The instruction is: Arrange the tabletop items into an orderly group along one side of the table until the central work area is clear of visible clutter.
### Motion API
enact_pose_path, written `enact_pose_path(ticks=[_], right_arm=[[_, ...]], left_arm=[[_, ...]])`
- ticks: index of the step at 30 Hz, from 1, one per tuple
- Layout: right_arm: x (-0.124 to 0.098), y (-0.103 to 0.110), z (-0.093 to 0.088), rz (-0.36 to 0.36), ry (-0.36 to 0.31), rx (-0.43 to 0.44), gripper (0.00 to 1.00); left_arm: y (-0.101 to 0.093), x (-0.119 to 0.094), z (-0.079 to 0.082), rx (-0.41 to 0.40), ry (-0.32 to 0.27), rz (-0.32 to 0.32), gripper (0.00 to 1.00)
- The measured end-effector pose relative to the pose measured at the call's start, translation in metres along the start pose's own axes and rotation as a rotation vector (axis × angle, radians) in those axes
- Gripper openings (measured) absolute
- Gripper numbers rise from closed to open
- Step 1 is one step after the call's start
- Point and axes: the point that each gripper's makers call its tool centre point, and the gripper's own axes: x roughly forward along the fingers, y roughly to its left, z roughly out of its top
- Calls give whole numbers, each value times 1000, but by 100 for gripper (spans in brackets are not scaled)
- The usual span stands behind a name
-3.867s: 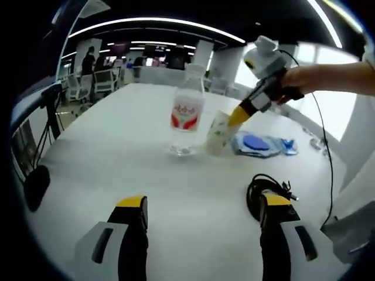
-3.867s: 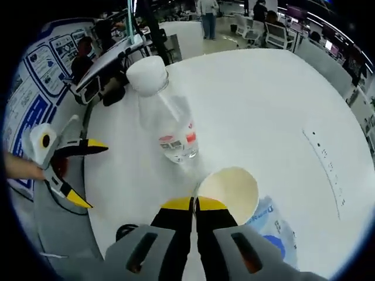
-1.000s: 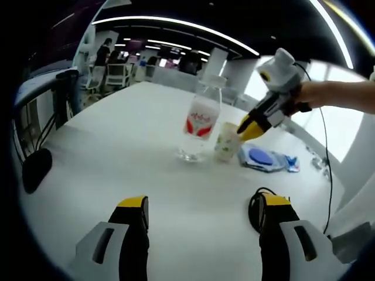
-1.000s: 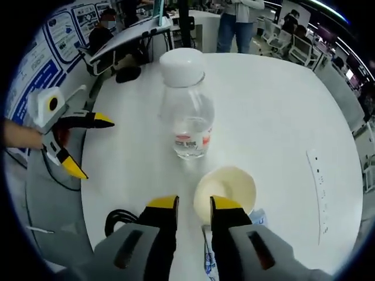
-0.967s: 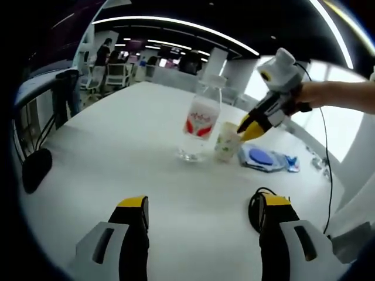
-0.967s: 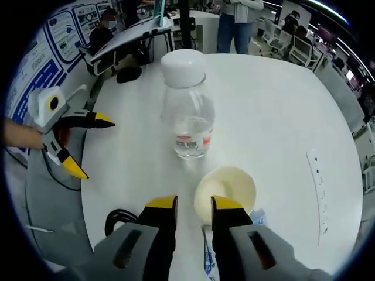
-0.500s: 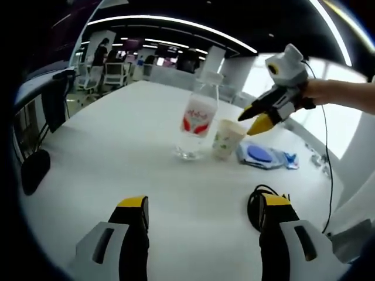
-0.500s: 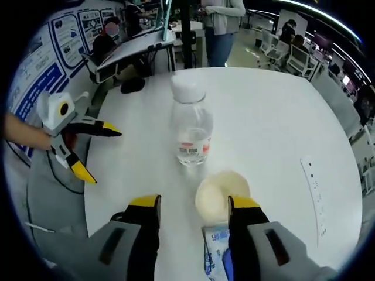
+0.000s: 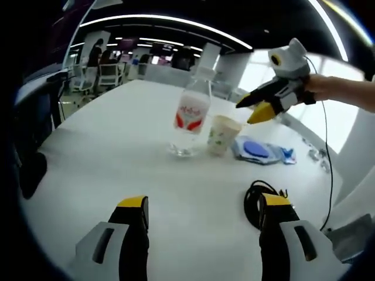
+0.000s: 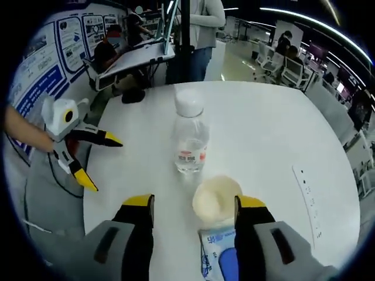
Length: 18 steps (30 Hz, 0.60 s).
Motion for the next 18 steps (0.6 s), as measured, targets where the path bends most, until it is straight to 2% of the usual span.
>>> enact_pose_path(ticks=[6,15,18], right_arm=[[-6,-3,4,-23,-57,11,53],[-5,-3,4,-34,-85,36,53],[-3,-3,5,-50,-123,82,53]], left_arm=[[0,0,-1,1,4,-1,73],[-2,0,-1,3,5,0,73],[-3,0,-3,12,12,-3,73]])
